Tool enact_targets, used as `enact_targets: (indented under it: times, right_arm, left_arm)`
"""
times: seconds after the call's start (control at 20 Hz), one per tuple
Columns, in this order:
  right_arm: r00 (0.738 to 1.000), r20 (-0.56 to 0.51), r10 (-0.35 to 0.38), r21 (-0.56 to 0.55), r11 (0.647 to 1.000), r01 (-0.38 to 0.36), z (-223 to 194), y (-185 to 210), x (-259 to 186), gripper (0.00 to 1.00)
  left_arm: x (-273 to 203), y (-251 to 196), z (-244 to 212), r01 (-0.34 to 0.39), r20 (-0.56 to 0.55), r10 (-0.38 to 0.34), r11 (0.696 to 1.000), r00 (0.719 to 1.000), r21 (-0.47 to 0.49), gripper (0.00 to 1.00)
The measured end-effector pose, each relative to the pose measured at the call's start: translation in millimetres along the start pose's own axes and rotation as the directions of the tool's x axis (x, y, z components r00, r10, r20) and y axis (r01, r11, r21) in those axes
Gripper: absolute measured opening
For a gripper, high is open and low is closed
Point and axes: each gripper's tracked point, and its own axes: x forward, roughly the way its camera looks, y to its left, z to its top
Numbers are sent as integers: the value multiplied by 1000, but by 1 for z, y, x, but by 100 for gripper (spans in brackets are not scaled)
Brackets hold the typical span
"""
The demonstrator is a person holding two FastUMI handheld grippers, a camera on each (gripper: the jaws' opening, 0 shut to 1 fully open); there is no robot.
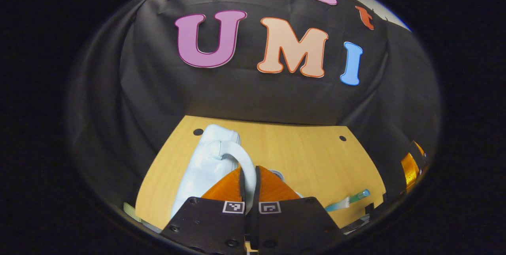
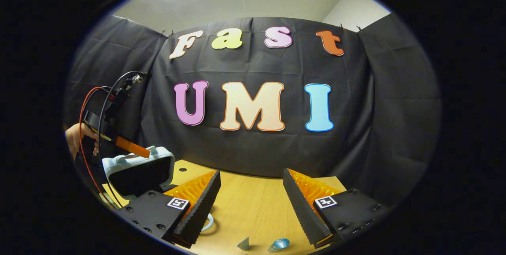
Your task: First open the suitcase, pack the skin care products into it, and then close the suitcase.
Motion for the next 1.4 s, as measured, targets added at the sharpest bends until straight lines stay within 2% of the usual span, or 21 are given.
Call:
enact_targets:
  times: [0.25,0.5,0.85,1.1,1.25,1.4]
  right_arm:
    - [999,7,-45,6,999,45,0,30,6,100]
    - [998,-17,-66,15,998,66,-6,61,7,99]
    - [997,3,-74,-30,997,74,7,84,4,99]
    - [997,-34,-76,-22,997,75,0,95,7,99]
    - [996,-55,-65,-22,998,64,-4,103,9,99]
    - [996,-76,-53,-17,998,52,-9,109,10,99]
  left_arm:
    - [-5,54,9,-9,28,9,1000,1000,20,0]
    - [-4,121,8,-76,32,73,994,997,84,0]
    - [-1,227,-11,-257,31,255,961,966,101,0]
    - [11,282,-42,-291,-36,291,957,956,21,0]
    - [21,305,-63,-308,-81,305,951,949,-38,0]
    - [44,316,-85,-329,-129,320,943,939,-54,0]
